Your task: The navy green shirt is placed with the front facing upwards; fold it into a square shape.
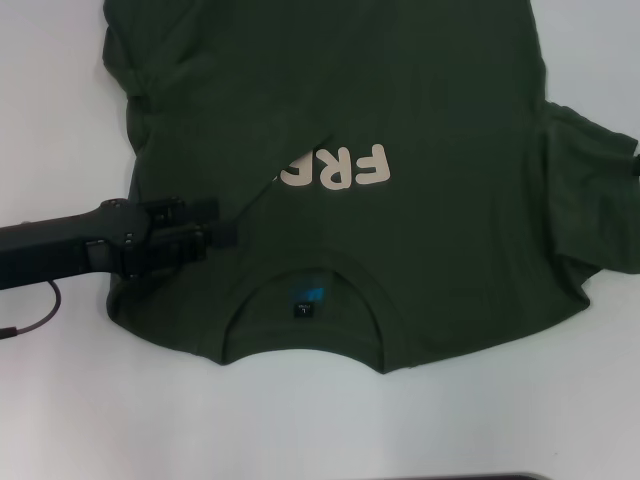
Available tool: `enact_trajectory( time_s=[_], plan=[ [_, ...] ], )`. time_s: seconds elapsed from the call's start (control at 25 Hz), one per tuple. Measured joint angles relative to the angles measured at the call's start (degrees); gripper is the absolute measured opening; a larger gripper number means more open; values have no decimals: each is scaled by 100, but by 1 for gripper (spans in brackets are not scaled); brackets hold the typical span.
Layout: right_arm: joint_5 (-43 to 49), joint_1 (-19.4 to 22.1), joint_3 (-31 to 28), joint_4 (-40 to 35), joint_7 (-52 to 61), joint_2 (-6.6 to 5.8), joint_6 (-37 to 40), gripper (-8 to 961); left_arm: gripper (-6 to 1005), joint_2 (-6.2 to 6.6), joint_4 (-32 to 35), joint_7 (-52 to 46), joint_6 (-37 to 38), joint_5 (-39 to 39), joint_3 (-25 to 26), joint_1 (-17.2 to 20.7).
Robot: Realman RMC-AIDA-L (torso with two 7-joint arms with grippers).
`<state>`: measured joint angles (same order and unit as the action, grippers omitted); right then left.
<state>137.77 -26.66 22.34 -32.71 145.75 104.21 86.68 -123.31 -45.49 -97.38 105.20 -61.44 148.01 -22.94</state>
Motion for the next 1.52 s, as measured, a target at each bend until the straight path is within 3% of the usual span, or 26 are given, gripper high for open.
enact_trajectory(
  time_s=[1.52],
  plan=[
    [4,-244,147,446,138,69,-681,791,583,-44,118,53,-89,-111,70,-45]
  ],
)
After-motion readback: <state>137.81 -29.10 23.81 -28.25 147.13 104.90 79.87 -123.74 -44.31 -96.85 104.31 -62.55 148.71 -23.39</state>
